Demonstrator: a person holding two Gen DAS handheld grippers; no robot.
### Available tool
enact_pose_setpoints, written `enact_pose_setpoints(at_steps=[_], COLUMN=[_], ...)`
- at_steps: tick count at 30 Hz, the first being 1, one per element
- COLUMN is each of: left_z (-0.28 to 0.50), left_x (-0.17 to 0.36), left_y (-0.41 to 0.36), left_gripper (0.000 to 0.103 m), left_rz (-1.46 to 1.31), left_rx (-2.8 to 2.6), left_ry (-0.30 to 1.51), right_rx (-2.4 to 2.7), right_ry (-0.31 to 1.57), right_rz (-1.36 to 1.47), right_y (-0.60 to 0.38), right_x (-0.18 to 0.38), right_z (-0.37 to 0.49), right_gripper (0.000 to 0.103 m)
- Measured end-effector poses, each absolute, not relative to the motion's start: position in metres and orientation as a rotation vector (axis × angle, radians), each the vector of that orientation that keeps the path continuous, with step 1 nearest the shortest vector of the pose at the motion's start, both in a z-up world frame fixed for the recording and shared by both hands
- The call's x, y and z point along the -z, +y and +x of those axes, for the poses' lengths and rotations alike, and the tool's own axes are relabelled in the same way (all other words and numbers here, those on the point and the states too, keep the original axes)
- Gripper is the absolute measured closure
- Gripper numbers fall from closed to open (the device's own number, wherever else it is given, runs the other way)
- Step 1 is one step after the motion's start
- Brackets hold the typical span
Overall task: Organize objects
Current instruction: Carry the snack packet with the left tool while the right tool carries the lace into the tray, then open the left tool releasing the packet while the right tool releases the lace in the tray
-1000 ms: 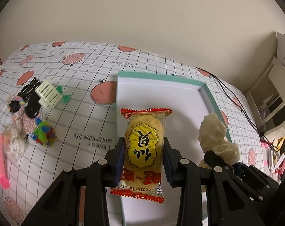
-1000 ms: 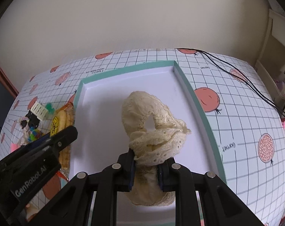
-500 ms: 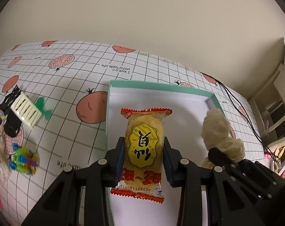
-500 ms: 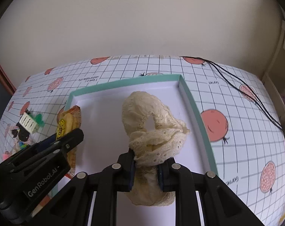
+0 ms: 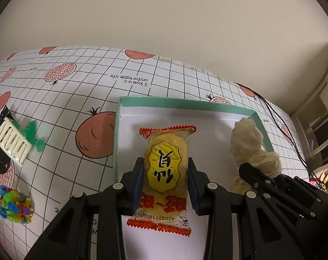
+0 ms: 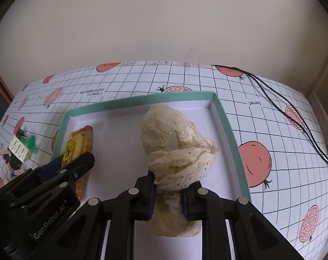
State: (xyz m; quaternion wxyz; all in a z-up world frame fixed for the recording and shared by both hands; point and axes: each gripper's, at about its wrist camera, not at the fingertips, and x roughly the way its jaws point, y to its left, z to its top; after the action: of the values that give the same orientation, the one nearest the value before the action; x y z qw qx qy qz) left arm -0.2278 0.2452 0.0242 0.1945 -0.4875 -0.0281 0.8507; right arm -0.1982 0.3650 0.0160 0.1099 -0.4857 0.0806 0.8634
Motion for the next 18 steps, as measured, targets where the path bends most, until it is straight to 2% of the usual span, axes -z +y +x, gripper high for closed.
enact_pose_setpoints(at_steps=[8, 18], left_z=[-0.2303, -0.2287], left_x=[-0.0194, -0.0185], left_y=[0.2481, 0.249], left_gripper=[0.065, 0.063], left_rz=[-1.366, -1.377], left_rx=[-2.373, -2.363], left_ry=[-0.063, -0.061], right_rx=[-2.515, -2.506], right_ry=[0.245, 0.248], right_rz=[-1.45, -1.449], right_y=[0.3637, 0.3642], right_x=[-0.0085, -0.0102], right_z=[-0.2015, -0.1998], right_gripper=[0.082, 0.075])
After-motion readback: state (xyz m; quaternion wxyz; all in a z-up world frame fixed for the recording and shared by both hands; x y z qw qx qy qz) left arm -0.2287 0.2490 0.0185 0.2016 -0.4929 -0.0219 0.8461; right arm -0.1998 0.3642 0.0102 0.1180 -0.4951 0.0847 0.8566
